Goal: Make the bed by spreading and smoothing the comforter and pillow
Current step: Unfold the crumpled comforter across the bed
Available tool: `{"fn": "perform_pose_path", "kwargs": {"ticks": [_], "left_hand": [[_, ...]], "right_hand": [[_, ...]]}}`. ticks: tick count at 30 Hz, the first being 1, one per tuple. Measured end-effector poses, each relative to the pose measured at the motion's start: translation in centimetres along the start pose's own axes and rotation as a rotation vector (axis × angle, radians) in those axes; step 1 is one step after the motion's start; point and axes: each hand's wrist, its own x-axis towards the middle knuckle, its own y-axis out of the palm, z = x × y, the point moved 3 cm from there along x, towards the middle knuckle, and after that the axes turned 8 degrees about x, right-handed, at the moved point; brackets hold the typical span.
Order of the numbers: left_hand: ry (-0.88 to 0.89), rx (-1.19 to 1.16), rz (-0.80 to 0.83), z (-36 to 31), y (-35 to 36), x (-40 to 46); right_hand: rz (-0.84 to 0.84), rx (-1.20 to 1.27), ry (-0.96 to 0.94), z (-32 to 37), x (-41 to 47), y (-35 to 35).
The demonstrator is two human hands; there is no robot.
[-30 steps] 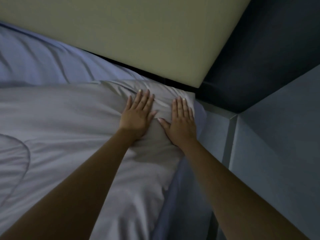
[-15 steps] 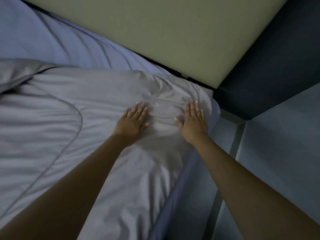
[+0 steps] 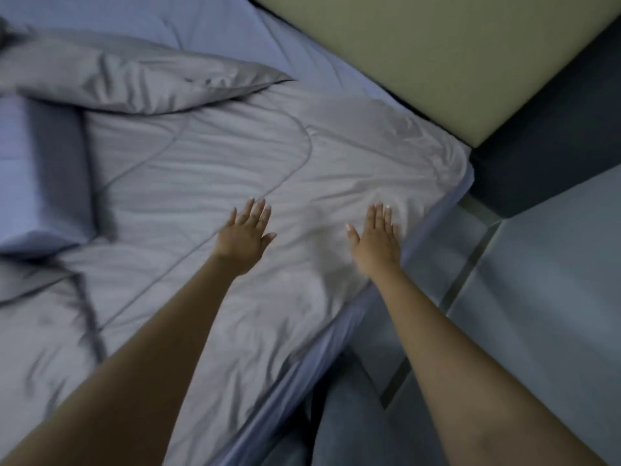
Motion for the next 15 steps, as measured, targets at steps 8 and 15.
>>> {"fn": "perform_pose_path", "kwargs": {"ticks": [8,15], "left_hand": [[-0.136,-0.008,0.038,5.6,0.7,-15.9],[-0.268,-0.047,-0.014,11.2,0.6,-24.3]], "right_hand": [[0.052,-0.027,-0.135,8.7,-12.5,3.2],[0.115,-0.073,-0.242,15.1,-18.7,5.2]]}}
